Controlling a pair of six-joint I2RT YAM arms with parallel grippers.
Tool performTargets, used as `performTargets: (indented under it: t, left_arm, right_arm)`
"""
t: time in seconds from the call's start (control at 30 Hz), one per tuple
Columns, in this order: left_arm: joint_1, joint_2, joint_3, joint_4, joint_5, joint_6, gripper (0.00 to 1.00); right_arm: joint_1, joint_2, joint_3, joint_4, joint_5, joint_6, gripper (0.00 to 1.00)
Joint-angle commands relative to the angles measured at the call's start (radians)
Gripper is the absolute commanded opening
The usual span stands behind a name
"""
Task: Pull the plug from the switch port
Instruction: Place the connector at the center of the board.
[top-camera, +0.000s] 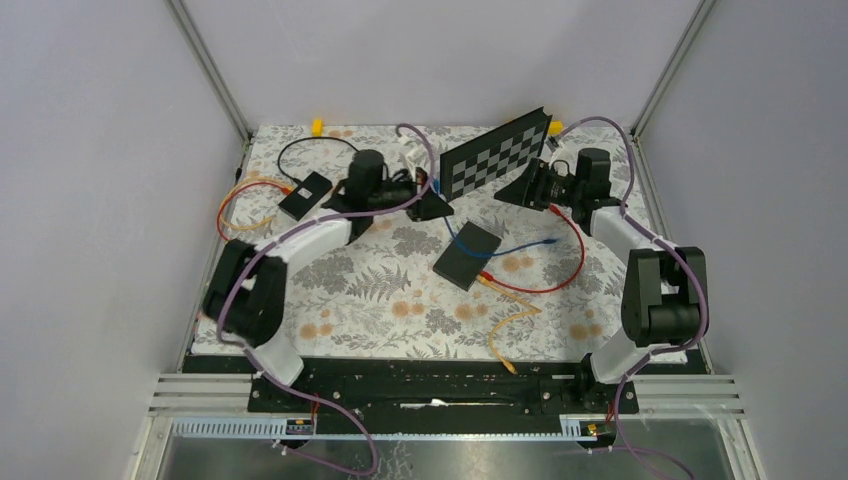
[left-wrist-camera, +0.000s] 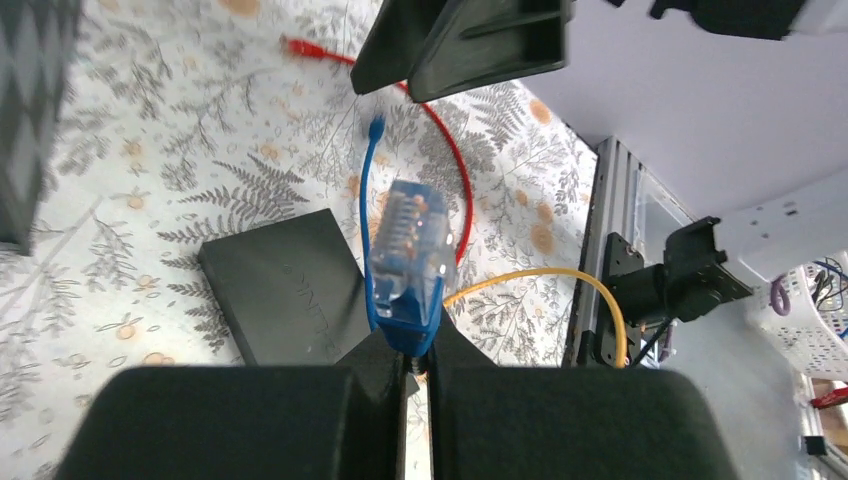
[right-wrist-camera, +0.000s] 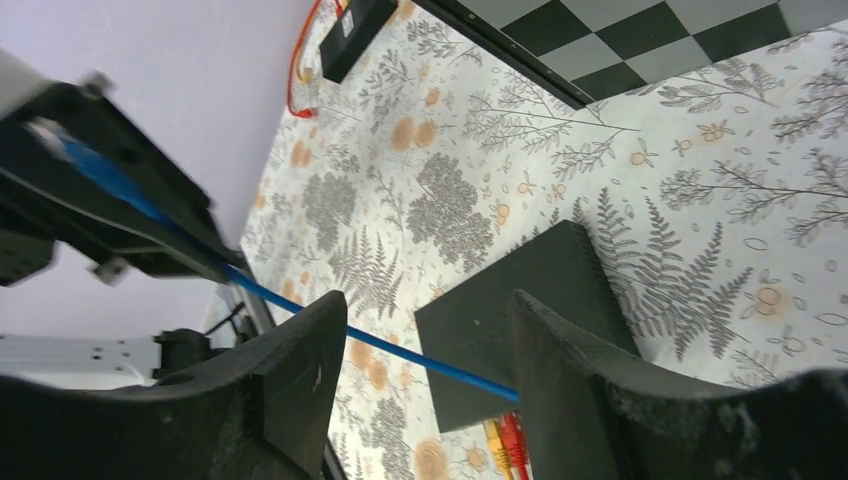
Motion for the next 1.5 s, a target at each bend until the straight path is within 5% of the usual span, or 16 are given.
performTargets:
  t: [0.0, 0.33, 0.57, 1.17, 1.37, 1.47]
  left_arm:
    - [0.088, -0.17, -0.092, 0.069, 0.075, 0.052, 0.0]
    - [0.366, -0.34, -0.156, -0.031, -0.095, 0.13, 0.0]
    - [0.382, -0.259, -0.147, -0.026, -0.285, 0.232, 0.0]
    - [0.259, 0.273, 0.434, -0.485, -0.46, 0.412, 0.39]
    - [0.216, 0.41, 0.646, -0.613, -0.593, 0.414, 0.58]
    - [0.214, 0.437, 0.688, -0.627, -0.635, 0.418, 0.76]
  right_arm:
    - [-0.003, -0.088, 0.056, -0.146, 0.035, -0.174, 0.67]
    - [-0.012, -0.178, 0.027, -0.232, 0.092, -0.279, 0.67]
    - [-0.013, -0.146, 0.033, -0.227, 0.08, -0.267, 0.67]
    - [-0.032, -0.117, 0.031, -0.236, 0.077, -0.273, 0.67]
    - [-0.039, -0.121, 0.028, -0.245, 0.076, -0.283, 0.67]
    - [-0.042, -0.12, 0.027, -0.246, 0.072, -0.286, 0.67]
